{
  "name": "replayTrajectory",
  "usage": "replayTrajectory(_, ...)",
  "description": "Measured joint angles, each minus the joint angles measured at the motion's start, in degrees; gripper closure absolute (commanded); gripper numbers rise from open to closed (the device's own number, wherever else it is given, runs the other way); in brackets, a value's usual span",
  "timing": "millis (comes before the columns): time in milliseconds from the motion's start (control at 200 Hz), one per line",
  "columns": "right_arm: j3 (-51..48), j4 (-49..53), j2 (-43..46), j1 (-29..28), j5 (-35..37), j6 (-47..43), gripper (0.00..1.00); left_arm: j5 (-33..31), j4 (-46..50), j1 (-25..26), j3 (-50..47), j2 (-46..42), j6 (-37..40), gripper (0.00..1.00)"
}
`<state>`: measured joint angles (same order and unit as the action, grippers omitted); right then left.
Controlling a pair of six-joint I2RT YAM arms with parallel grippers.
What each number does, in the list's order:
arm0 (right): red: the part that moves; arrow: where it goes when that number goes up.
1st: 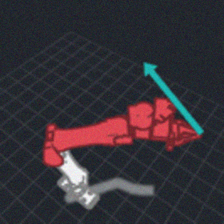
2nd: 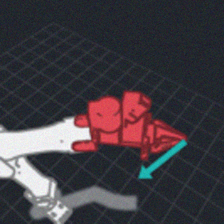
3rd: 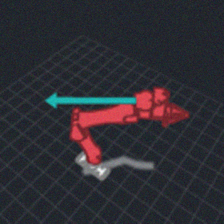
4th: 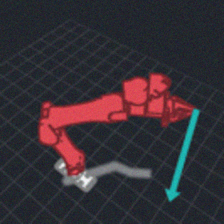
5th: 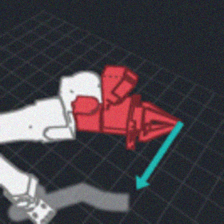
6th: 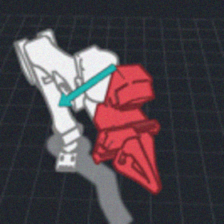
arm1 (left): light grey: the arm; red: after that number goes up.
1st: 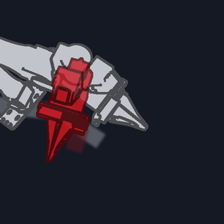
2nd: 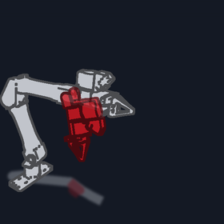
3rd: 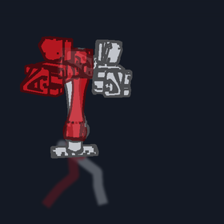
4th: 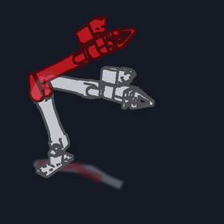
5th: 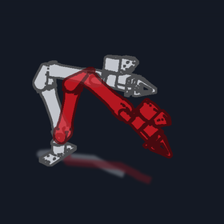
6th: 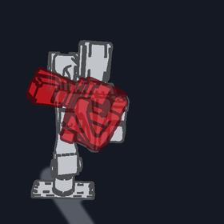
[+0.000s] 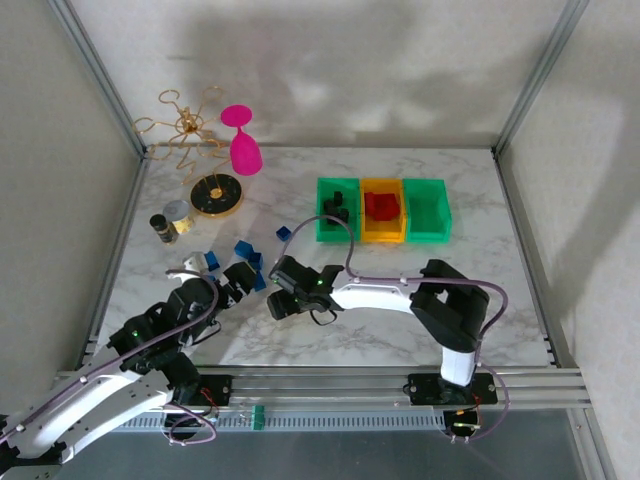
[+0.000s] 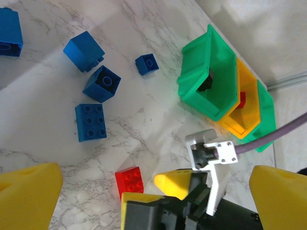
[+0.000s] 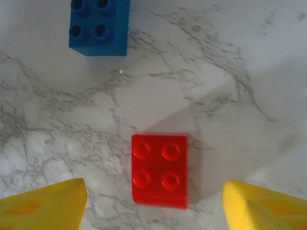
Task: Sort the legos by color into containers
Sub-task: Pick up the lego from the bottom-center of the table.
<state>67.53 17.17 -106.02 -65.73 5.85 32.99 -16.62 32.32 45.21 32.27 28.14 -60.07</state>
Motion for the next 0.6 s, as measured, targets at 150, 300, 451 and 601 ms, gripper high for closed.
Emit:
replayTrajectory(150,2.9,0.6,-3.6,-0.7,1.4,-0.1,0.42,-0.3,0.9,0.0,-0.5,-0.7,-0.1,0.00)
replayTrajectory(300,4.2,2.1,-5.9,-1.2,2.6,-0.5,0.49,-0.7,1.0,0.0,-0.5,-0.7,-0.2,0.00)
replayTrajectory(451,5.3,4.1,-6.5,-1.9,5.1,-0.3,0.59,-0.9,1.0,0.0,-0.5,-0.7,-0.2,0.00)
replayTrajectory(601,5.7,4.7,-6.6,-2.3,6.2,-0.6,0.69,-1.0,0.9,0.0,-0.5,-0.7,-0.2,0.00)
